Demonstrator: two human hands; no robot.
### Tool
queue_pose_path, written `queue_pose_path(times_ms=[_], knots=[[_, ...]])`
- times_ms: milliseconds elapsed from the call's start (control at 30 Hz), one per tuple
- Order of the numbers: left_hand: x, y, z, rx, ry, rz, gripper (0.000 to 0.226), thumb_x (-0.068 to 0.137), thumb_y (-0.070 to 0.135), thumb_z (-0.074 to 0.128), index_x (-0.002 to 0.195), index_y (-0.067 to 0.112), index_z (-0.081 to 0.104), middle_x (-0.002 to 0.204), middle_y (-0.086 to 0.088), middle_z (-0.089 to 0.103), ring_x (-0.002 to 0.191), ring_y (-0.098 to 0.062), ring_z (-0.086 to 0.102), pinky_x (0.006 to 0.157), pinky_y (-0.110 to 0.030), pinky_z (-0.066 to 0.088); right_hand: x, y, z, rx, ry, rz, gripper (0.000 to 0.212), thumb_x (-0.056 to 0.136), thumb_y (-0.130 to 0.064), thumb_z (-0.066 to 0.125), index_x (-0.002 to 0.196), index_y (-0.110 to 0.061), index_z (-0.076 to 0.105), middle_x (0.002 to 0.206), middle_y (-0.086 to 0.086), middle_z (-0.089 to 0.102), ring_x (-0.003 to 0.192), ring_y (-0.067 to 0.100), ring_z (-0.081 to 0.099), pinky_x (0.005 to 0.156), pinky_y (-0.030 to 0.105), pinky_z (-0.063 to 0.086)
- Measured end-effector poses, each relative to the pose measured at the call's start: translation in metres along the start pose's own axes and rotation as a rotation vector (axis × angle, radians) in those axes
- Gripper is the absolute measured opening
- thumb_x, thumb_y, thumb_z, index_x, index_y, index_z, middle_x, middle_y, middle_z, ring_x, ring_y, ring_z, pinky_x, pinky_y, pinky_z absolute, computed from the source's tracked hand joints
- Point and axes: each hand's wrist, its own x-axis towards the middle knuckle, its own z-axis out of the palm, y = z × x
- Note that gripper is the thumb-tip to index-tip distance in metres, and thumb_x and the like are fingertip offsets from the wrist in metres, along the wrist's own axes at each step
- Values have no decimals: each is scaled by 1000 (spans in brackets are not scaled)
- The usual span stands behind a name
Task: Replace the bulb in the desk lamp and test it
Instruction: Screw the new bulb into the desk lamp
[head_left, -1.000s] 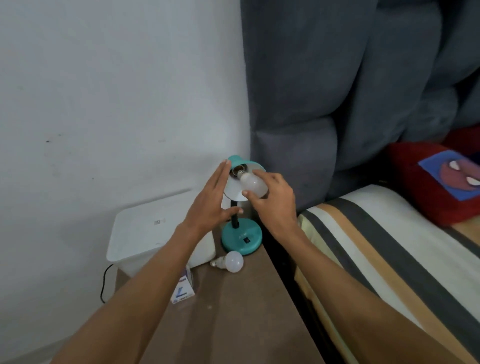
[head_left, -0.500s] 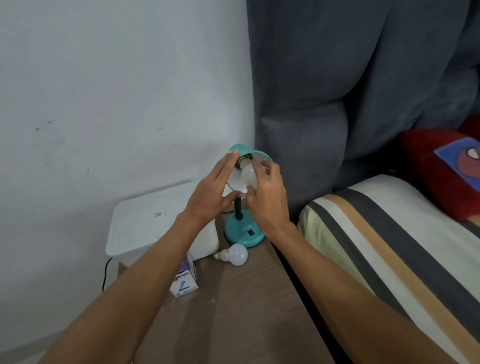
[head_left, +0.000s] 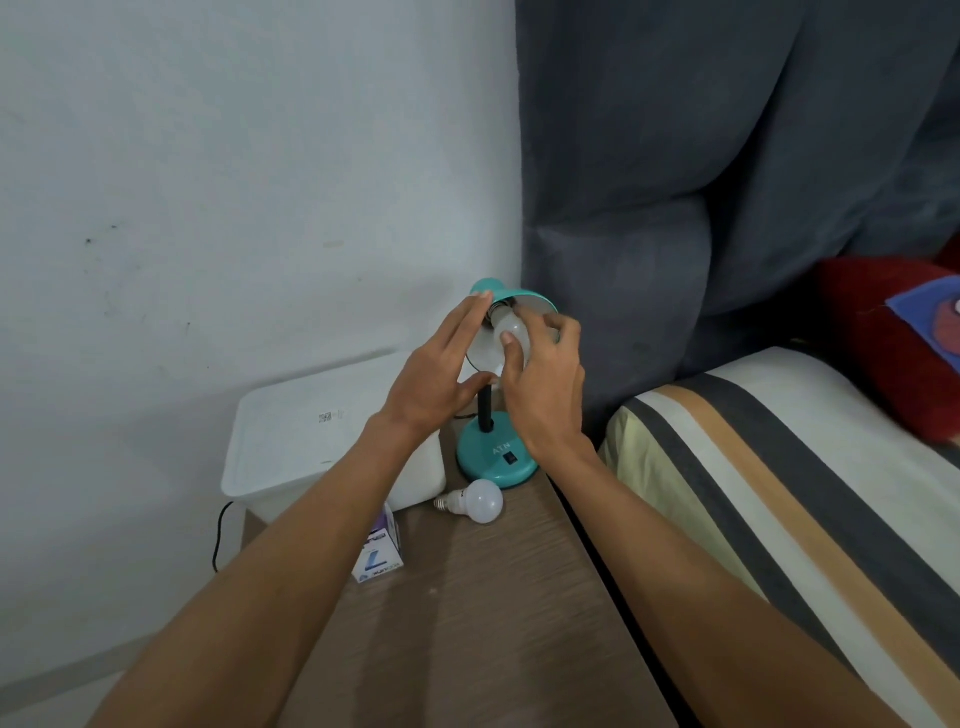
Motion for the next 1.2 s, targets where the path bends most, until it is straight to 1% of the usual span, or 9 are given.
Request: queue_pose_path(times_ms=[133, 300, 567, 667, 800, 933, 1067, 1133, 1200], knots=[[-1, -1, -1, -17, -6, -13, 89, 90, 22, 80, 160, 7, 27, 164, -11, 34, 149, -23, 37, 115, -12, 27, -2, 6, -1, -38, -85, -11, 54, 91, -23, 68, 141, -21, 48, 135, 9, 45, 111, 30, 59, 93, 40, 54], [-2, -2, 1, -48, -1, -23, 89, 90, 22, 80, 160, 8, 27, 165, -10, 32, 152, -22, 33, 116, -7, 22, 6, 3, -6, 20, -41, 250, 52, 93, -55, 57, 130, -19, 48, 111, 11, 69, 98, 28, 68, 74, 28, 46], [-2, 1, 5, -81, 21, -41, 88, 89, 14, 78, 160, 5, 26, 165, -13, 31, 151, -24, 33, 115, -6, 21, 1, 4, -1, -11, -8, -13, 41, 92, -34, 66, 131, -24, 53, 124, 5, 46, 97, 25, 61, 82, 37, 55], [-2, 0, 4, -77, 20, -35, 88, 89, 15, 79, 160, 4, 27, 165, -13, 32, 152, -23, 32, 115, -5, 20, 2, 9, -1, -12, -45, 20, 51, 86, -29, 73, 132, -21, 52, 126, 7, 53, 99, 28, 63, 84, 34, 49], [-2, -2, 3, -61, -5, -26, 93, 87, 17, 81, 161, 7, 25, 166, -10, 31, 153, -23, 31, 117, -17, 29, 11, 8, -5, -6, -22, 210, 50, 90, -54, 61, 118, -13, 58, 108, 10, 70, 96, 27, 68, 79, 33, 51], [-2, -1, 1, -59, -12, -23, 93, 87, 17, 81, 161, 8, 25, 166, -10, 31, 151, -24, 34, 114, -23, 34, 9, 8, -5, -27, 32, 20, 43, 96, -42, 60, 128, -13, 56, 119, 11, 61, 103, 26, 62, 84, 38, 52], [-2, 0, 1, -78, -16, -32, 89, 90, 18, 78, 161, 8, 25, 167, -8, 30, 150, -23, 36, 114, -22, 36, 6, 16, 0, -104, -61, -183, 46, 91, -24, 69, 134, -12, 58, 127, 12, 56, 111, 30, 59, 90, 44, 54], [-2, 0, 2, -83, -10, -32, 87, 92, 20, 77, 161, 8, 25, 167, -7, 30, 151, -22, 35, 114, -19, 34, 3, 19, 2, -101, -99, -169, 54, 86, -24, 75, 135, -11, 56, 127, 11, 60, 112, 29, 60, 91, 41, 52], [-2, 0, 2, -79, -10, -28, 86, 92, 21, 77, 161, 9, 26, 167, -7, 30, 151, -21, 35, 113, -19, 33, 3, 17, 1, -1, -56, -37, 52, 88, -35, 72, 132, -12, 58, 118, 10, 69, 102, 24, 67, 87, 36, 54]])
